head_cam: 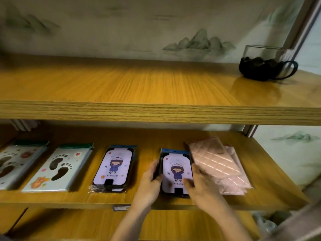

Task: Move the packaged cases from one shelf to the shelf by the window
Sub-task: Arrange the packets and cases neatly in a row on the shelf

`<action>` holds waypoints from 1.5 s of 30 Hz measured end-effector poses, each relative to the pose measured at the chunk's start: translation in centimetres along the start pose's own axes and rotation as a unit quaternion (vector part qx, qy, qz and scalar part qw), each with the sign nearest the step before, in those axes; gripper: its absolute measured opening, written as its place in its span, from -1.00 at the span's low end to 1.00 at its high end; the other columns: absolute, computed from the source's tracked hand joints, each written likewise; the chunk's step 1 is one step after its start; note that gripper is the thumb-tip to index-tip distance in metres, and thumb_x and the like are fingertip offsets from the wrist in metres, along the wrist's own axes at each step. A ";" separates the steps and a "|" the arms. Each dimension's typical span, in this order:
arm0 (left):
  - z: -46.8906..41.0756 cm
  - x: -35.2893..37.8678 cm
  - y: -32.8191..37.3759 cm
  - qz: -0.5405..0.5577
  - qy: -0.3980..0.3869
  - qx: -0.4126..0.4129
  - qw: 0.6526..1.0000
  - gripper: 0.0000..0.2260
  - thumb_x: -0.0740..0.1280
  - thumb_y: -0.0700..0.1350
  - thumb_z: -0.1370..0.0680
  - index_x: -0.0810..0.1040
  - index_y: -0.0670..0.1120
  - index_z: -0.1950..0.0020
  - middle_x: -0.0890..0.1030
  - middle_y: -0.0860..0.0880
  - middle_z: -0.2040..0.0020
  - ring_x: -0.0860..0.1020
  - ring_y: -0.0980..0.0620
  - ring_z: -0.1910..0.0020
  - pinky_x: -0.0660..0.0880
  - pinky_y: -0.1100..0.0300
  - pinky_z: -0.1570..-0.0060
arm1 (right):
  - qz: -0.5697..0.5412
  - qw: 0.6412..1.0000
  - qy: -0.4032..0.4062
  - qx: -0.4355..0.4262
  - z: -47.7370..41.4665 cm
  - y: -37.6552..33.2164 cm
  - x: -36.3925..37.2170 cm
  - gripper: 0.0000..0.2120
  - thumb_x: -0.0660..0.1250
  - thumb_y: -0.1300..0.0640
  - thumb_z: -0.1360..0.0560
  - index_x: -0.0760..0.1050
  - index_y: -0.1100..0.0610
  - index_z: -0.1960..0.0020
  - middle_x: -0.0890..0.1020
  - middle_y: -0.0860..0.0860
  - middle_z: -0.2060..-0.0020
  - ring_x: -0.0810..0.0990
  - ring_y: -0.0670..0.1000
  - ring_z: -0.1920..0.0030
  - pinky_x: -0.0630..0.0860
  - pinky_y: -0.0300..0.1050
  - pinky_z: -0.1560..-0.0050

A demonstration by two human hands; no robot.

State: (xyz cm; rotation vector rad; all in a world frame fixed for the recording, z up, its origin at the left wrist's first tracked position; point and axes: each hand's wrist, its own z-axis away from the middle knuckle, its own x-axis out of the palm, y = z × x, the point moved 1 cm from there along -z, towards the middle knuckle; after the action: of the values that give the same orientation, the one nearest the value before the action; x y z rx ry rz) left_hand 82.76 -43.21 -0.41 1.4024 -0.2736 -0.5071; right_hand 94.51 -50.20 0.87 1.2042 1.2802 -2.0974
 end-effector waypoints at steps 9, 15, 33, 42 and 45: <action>-0.2 -0.2 -0.4 0.025 0.034 -0.033 0.999 -0.57 0.15 -0.28 -0.57 0.24 -0.03 -0.42 0.41 0.05 -0.27 0.39 0.24 -0.09 0.32 0.33 -0.11 | -0.268 0.962 0.015 0.042 -0.1 -1.3 1.4 -0.50 0.12 0.19 -0.59 0.07 0.08 -0.50 0.29 0.01 -0.43 0.30 -0.01 -0.40 0.24 -0.16 -0.36; -1.0 -1.5 -0.6 -0.038 0.037 -0.023 0.998 -0.60 0.12 -0.29 -0.58 0.26 0.02 -0.38 0.50 0.11 -0.09 0.47 0.20 0.00 0.41 0.34 0.02 | -0.317 0.947 -0.028 0.044 -0.4 -3.0 2.5 -0.44 0.06 0.25 -0.60 -0.07 -0.02 -0.52 0.03 -0.08 -0.52 0.11 -0.03 -0.49 0.14 -0.11 -0.42; -1.1 -2.5 0.6 -0.173 0.017 0.088 0.981 -0.53 0.15 -0.23 -0.58 0.15 -0.03 -0.46 0.18 0.05 -0.49 0.13 0.07 -0.47 0.11 0.25 -0.38 | -0.338 0.939 0.003 -0.059 1.1 -0.7 -0.5 -0.57 0.14 0.22 -0.57 0.26 -0.07 -0.40 0.27 -0.30 -0.31 0.19 -0.24 -0.38 0.13 -0.28 -0.36; -2.0 8.3 1.7 -0.125 -0.113 0.027 0.985 -0.51 0.18 0.12 -0.52 0.20 0.05 -0.42 0.36 0.07 -0.36 0.34 0.06 -0.35 0.23 0.20 -0.32 | -0.363 0.912 0.143 0.126 -1.5 12.9 -6.2 -0.62 0.23 0.13 -0.55 0.35 0.13 -0.36 0.47 0.07 -0.31 0.47 0.11 -0.25 0.34 -0.11 -0.22; -3.1 10.8 1.1 -0.119 -0.072 0.014 0.990 -0.77 0.23 0.07 -0.52 0.35 0.11 -0.15 0.52 0.04 -0.12 0.56 0.15 0.06 0.50 0.36 0.09 | -0.368 0.920 0.081 0.103 -2.1 13.1 -6.7 -0.55 0.21 0.11 -0.56 0.27 0.17 -0.41 0.47 0.04 -0.28 0.53 0.03 -0.15 0.43 -0.17 -0.11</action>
State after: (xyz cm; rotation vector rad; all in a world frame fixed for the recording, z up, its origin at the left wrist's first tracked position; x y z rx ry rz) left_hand 93.71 -45.77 -1.01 1.4369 -0.2309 -0.8064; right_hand 108.31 -55.53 -0.80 1.0962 1.8390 -2.7548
